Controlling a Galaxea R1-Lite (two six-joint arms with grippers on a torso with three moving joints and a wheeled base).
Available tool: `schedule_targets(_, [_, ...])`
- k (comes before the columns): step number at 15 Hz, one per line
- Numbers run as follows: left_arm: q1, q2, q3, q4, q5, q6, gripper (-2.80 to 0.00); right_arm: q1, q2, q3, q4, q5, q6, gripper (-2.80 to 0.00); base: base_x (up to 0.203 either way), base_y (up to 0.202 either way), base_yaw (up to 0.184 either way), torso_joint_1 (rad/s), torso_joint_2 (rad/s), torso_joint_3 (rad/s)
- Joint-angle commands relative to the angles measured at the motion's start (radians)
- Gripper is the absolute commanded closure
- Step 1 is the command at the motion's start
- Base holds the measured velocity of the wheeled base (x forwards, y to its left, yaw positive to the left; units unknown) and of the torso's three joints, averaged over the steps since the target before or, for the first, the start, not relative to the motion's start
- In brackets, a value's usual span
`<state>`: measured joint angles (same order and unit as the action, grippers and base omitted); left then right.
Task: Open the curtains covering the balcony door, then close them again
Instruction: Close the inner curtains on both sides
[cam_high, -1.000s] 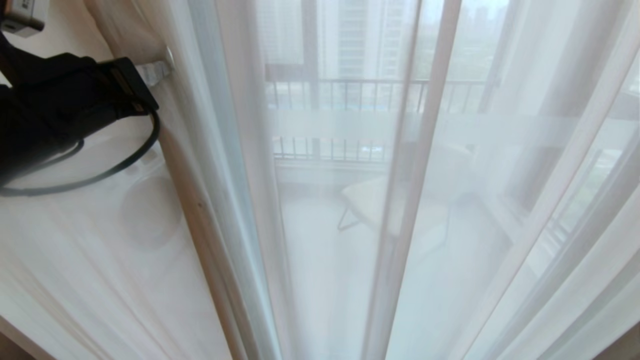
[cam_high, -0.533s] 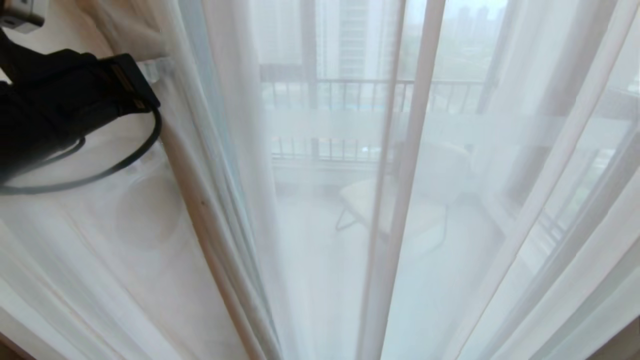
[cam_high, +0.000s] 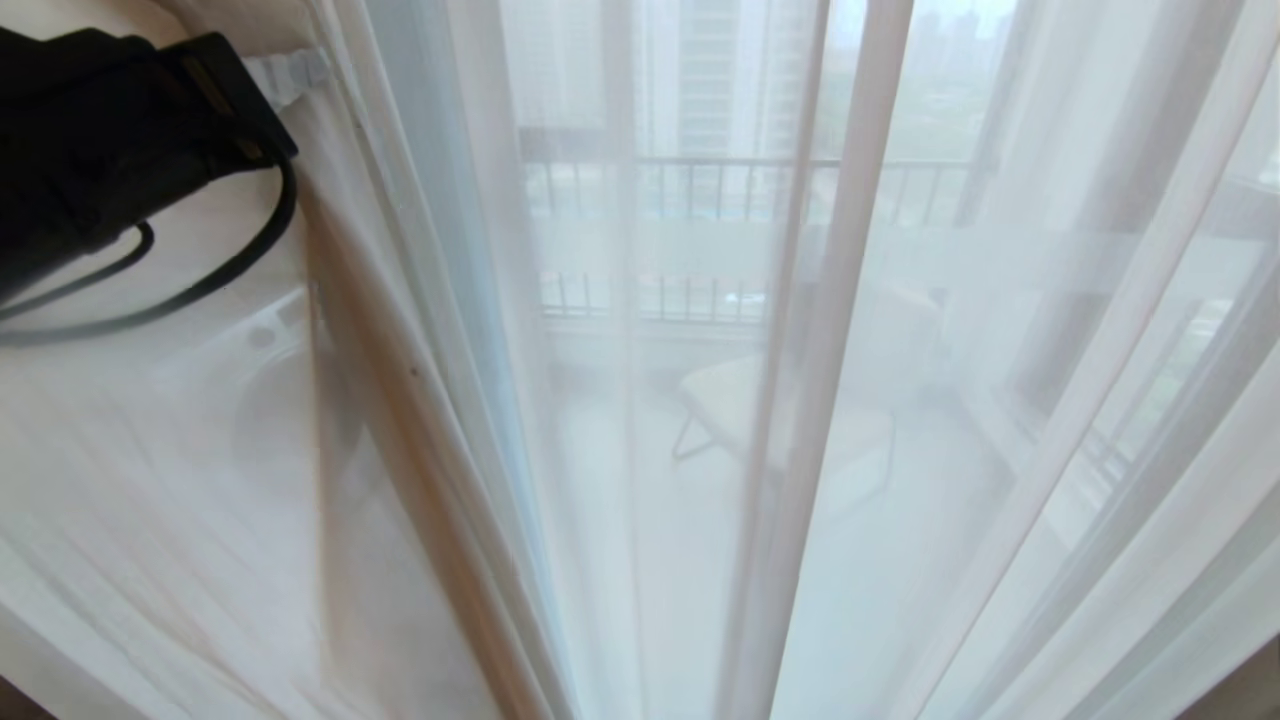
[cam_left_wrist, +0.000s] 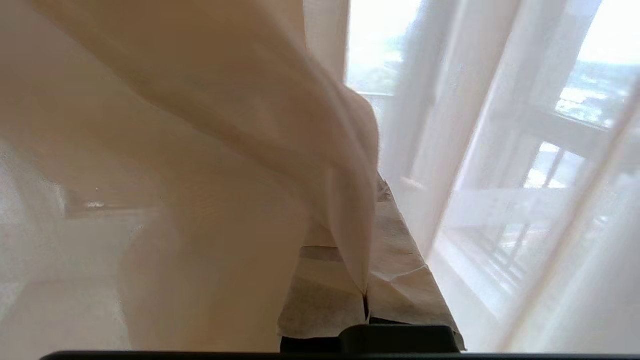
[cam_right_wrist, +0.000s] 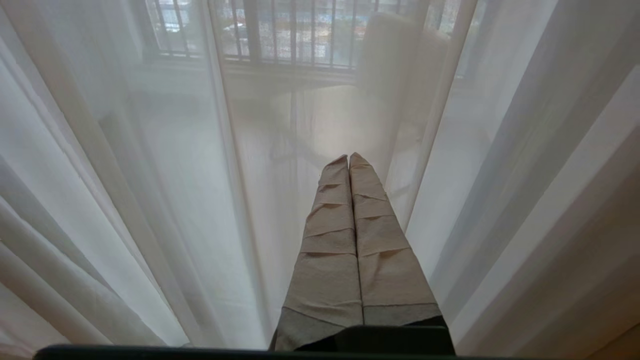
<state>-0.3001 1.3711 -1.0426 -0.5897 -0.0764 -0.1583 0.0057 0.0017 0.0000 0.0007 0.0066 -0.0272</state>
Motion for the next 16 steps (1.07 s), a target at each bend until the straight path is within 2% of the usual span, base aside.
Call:
schedule_targets(1, [-0.058,-0.011,-0.045,0.041,-0.001,-0.001,0.0,0.0,0.0,0.0,-0.001,0.001,0.0,0.0,0.0,0.0,0.0,0.0,0.0,0.0])
schedule_targets(8, [-0.294,-0.009,-0.148,0.164,0.0,0.003,0.0,0.0,0.0,0.0,0.001,0.0,0.0,0.0,0.0,0.0,0.0,0.0,0.0,0.0])
schedule_targets(11, [-0.386,0.022,-0.174,0.192,0.004,0.034,0.0,0.0,0.0,0.0,0.001,0.0,0.0,0.0,0.0,0.0,0.0,0.0,0.0,0.0])
schedule_targets(16, [-0.486,0.144,-0.273,0.197,0.006,0.095,0.0,0.0,0.0,0.0,0.001,0.001,0.0,0.0,0.0,0.0,0.0,0.0,0.0,0.0])
